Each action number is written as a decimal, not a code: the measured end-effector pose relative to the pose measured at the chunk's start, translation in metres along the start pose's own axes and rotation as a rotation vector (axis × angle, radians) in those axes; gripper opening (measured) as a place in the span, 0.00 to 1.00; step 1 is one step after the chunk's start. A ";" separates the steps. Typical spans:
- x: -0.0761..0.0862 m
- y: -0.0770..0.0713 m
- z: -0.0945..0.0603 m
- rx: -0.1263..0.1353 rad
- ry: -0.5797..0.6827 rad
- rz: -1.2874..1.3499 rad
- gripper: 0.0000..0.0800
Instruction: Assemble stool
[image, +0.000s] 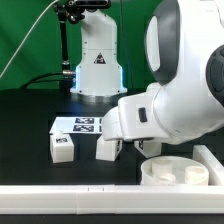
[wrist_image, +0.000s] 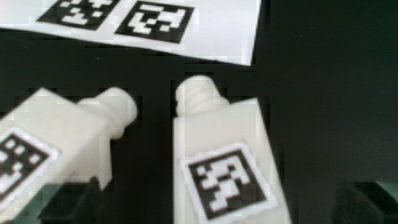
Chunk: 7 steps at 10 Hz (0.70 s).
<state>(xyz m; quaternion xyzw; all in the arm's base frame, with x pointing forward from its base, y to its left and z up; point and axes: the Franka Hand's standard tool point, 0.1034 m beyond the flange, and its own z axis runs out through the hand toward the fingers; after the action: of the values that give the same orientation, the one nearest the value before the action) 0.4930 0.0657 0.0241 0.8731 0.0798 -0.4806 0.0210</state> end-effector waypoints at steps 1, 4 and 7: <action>0.004 0.000 0.002 0.000 0.005 0.000 0.81; 0.010 -0.001 0.005 -0.002 0.018 -0.002 0.81; 0.015 -0.002 0.009 -0.003 0.032 -0.003 0.81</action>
Offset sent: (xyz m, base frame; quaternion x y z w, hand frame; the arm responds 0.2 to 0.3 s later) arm 0.0001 0.0037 -0.0114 -0.0050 0.0156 -0.0016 0.9999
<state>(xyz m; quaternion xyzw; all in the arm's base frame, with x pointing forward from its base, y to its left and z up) 0.4934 0.0683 0.0069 0.8804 0.0822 -0.4666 0.0205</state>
